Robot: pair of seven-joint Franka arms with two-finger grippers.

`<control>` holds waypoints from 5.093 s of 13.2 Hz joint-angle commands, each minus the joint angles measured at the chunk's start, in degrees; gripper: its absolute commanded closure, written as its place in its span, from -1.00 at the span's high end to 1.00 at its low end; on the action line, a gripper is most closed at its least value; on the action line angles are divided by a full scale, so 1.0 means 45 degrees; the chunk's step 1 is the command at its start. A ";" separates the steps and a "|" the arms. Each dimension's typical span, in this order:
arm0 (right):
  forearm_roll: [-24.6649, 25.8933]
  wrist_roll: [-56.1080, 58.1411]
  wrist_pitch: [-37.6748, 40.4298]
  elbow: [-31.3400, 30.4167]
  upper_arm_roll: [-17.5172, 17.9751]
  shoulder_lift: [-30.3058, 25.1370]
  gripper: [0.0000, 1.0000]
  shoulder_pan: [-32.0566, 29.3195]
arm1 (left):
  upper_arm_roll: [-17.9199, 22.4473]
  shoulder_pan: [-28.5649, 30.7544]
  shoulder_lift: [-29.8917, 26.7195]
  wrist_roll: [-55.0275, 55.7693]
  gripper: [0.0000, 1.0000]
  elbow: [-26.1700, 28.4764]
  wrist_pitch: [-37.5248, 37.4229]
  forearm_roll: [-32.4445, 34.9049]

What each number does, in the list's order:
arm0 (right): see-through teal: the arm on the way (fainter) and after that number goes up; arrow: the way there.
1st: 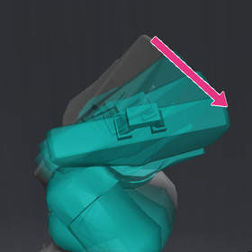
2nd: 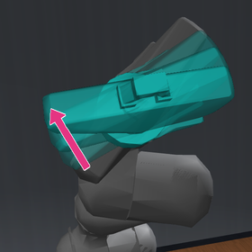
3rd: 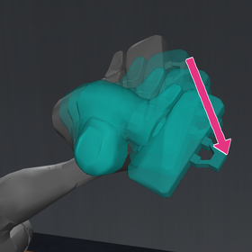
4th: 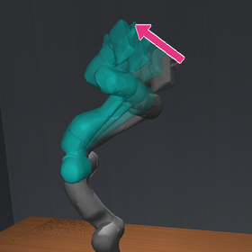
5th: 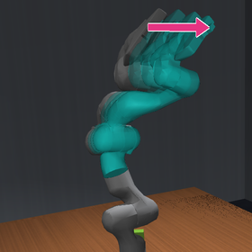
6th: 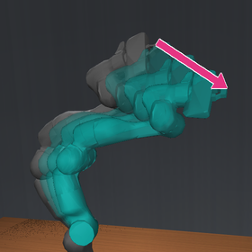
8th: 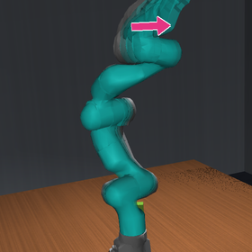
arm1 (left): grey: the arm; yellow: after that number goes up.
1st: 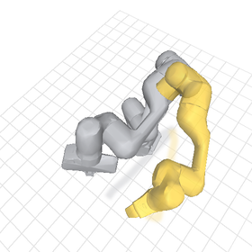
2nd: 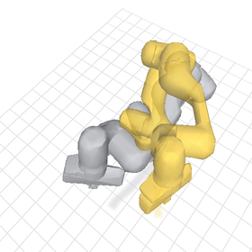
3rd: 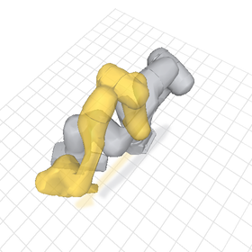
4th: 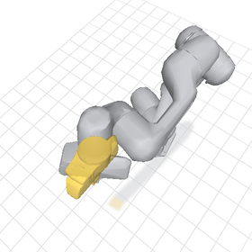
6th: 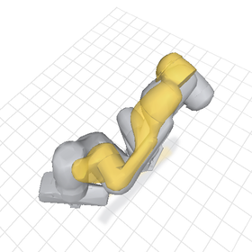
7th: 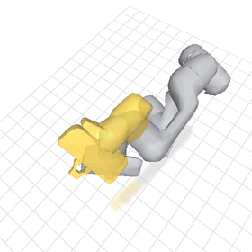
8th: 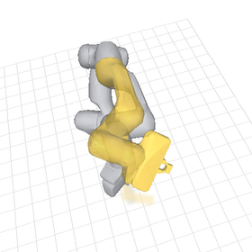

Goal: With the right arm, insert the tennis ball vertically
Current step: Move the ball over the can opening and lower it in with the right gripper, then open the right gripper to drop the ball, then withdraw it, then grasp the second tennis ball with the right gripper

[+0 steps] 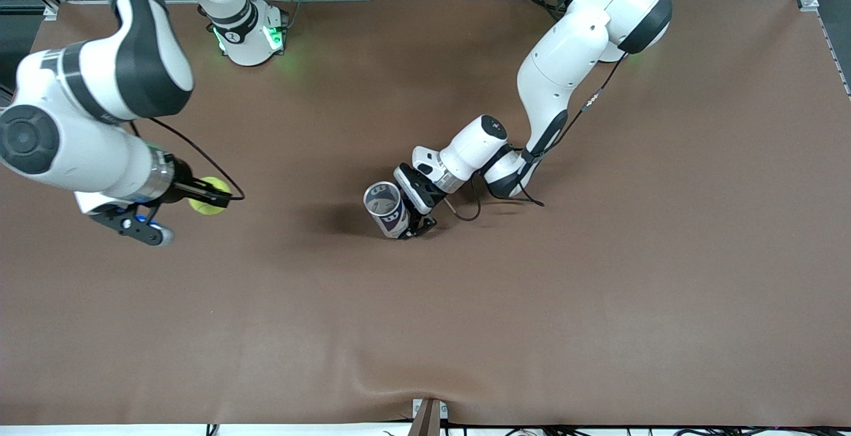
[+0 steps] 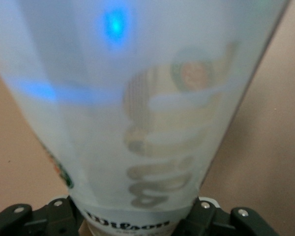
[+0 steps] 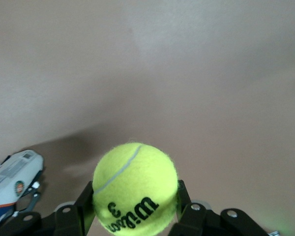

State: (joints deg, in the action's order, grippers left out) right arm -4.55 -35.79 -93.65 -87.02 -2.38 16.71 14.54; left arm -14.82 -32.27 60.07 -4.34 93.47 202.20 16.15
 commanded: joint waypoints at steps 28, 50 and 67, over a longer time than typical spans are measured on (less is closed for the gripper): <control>-0.0610 -0.8941 -0.4072 0.0860 -0.0136 0.2302 1.00 0.5070 | 0.0012 -0.0270 0.0186 0.0145 0.56 -0.0165 0.0300 -0.0211; 0.1243 0.5503 0.3018 0.0685 -0.0214 0.0642 1.00 -0.3322 | 0.0031 -0.0192 0.0167 0.0145 1.00 -0.0126 0.0300 -0.0152; 0.3823 1.3187 -0.8717 -0.5545 -0.0214 0.2124 1.00 -0.8679 | 0.0031 -0.0075 0.0069 0.0106 0.80 0.0069 0.0300 0.0043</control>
State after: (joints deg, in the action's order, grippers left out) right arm 10.77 22.26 -130.34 -111.01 -4.67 25.51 -22.40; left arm -14.73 -32.66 60.30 -4.27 93.62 202.52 16.03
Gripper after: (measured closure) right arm 0.000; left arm 0.040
